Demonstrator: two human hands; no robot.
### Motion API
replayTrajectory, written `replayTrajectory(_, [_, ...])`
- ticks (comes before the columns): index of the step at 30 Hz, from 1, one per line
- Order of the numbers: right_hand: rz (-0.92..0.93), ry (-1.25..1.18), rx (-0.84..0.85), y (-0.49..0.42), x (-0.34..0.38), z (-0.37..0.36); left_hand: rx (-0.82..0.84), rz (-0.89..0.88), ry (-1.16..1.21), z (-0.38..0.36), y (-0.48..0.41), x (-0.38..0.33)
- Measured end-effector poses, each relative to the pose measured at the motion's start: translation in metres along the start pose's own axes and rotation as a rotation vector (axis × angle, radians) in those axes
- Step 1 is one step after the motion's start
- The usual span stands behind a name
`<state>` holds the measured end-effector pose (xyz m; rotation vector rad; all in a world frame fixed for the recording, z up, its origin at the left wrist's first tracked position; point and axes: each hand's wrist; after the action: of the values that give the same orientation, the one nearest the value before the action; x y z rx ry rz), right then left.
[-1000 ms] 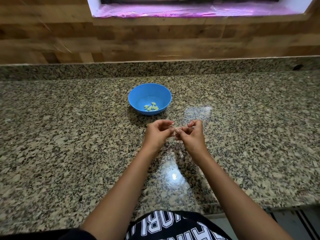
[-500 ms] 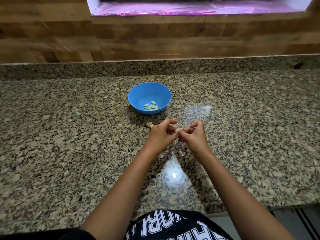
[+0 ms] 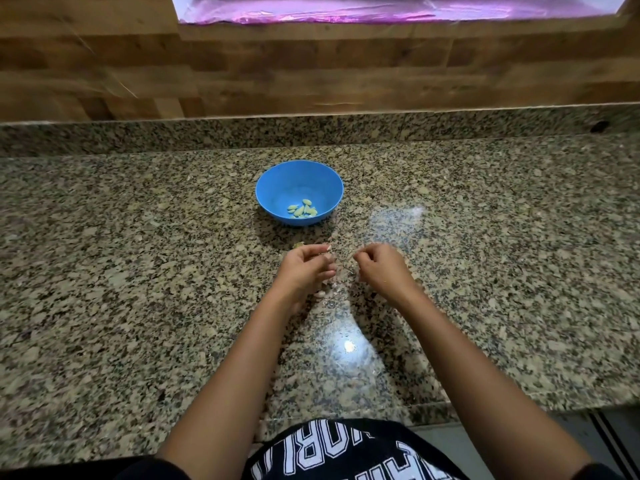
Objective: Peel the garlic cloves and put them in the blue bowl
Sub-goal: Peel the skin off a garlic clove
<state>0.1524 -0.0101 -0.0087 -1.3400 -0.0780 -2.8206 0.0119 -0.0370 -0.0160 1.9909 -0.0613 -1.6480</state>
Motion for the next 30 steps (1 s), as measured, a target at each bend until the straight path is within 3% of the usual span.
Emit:
replayTrajectory(3, [0.096,0.131,-0.064,-0.002,-0.001,-0.004,-0.059,-0.088,-0.237,0.005,-0.005,-0.002])
replayTrajectory(7, [0.121,0.086,-0.147,-0.005,-0.003,-0.004,-0.128,-0.268,-0.615,0.005,-0.013,-0.006])
replayTrajectory(9, [0.157,0.107,-0.179,-0.006,-0.004,-0.005,-0.139,-0.325,-0.683,0.002,-0.016,-0.008])
replayTrajectory(12, [0.117,0.126,-0.141,-0.005,-0.005,-0.008,-0.109,-0.291,-0.685,0.002,-0.018,-0.009])
replayTrajectory(15, [0.135,0.132,0.006,0.004,-0.004,-0.016,-0.030,-0.169,-0.638,0.011,-0.020,-0.008])
replayTrajectory(20, [0.282,0.190,0.244,0.020,0.001,-0.034,-0.156,-0.103,-0.403,0.034,-0.018,0.001])
replayTrajectory(23, [0.330,0.222,0.186,0.023,-0.004,-0.044,-0.117,-0.058,-0.282,0.039,-0.005,0.005])
replayTrajectory(25, [0.123,-0.009,0.134,0.024,-0.006,-0.043,-0.044,-0.015,-0.180,0.039,0.005,0.008])
replayTrajectory(28, [-0.429,-0.779,0.189,0.024,0.001,-0.032,0.056,-0.027,-0.056,0.033,0.013,0.015])
replayTrajectory(30, [-0.593,-1.063,0.188,0.022,0.003,-0.025,0.036,-0.077,-0.008,0.026,0.015,0.017])
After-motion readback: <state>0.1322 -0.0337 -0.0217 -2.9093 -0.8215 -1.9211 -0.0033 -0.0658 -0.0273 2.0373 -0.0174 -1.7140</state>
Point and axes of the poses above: each hand's wrist, its own y-axis away from the middle knuckle, its own z-axis out of the back of the hand, x = y × z, and after that the axes turned 10 degrees about -x, right-handed
